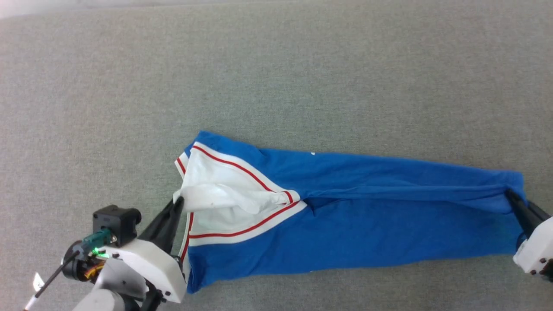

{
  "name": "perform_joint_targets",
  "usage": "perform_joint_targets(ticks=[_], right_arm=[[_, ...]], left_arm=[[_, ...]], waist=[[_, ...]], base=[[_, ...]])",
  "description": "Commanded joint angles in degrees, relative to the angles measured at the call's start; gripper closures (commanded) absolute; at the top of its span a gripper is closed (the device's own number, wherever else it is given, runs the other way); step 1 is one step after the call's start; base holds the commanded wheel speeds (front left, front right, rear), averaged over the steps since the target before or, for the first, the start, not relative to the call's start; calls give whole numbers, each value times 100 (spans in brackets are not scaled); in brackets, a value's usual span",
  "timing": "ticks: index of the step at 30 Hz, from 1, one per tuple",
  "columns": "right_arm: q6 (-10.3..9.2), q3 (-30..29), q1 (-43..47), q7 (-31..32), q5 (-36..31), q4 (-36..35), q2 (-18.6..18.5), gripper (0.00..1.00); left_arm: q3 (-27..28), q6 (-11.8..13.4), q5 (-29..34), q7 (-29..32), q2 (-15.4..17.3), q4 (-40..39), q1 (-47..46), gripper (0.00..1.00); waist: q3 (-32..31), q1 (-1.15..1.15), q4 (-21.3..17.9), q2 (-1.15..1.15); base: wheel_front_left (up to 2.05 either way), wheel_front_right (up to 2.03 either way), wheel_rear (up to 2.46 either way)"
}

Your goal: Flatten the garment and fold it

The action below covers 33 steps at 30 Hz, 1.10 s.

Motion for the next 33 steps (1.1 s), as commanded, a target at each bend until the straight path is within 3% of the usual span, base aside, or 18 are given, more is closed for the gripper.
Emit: perform_joint_targets(ticks=[1,2,3,4,5,6,10,15,21,23,27,33], right_arm=[[-12,32,22,-48,-16,56,39,100],[-12,55,9,-51,-24,109,64,100],[-12,74,-6,-54,-36,155,87,73],[-12,84,-24,-58,-50,203,112,0],[-12,76,-47,-58,-60,256,147,0],[-12,77,-72,-57,-77,300,177,0],[-12,73,-115,-57,-96,265,237,0],[-12,-300,33,-46,37,-220,399,0],[-12,-1007,229,105,-344,-576,791,0],[-12,-1089,239,227,-498,-570,902,0],[-12,-1242,148,471,-705,-418,1087,0],[-12,-1518,43,745,-1141,-27,1147,0]], left_arm=[[-14,-27,-29,-48,-58,69,42,100],[-31,-41,-46,-66,-105,131,20,100],[-50,-53,-52,-81,-148,198,-11,100],[-59,-60,-57,-112,-198,266,-51,77],[-59,-57,-54,-158,-249,338,-92,11],[-71,-62,-54,-188,-294,409,-124,0],[28,33,-71,-427,-450,517,-175,0],[455,473,-41,-1065,-608,94,71,0],[963,1380,782,-1816,-706,-718,522,0],[1021,1564,1083,-1870,-816,-953,626,0],[913,1699,1587,-1895,-950,-1094,721,0],[710,1677,1911,-1899,-997,-947,645,0]], waist=[[-38,1,-18,0],[-62,1,-23,0],[-83,1,-27,0],[-105,1,-29,0],[-130,1,-34,0],[-159,1,-42,0],[-265,1,-63,0],[-387,1,-72,0],[-358,1,-27,0],[-291,1,35,0],[-167,1,177,0],[-44,1,385,0]], base=[[0,0,0],[0,0,0],[0,0,0],[0,0,0],[0,0,0],[0,0,0],[0,0,0],[0,0,0],[0,0,0],[0,0,0],[0,0,0],[0,0,0]])
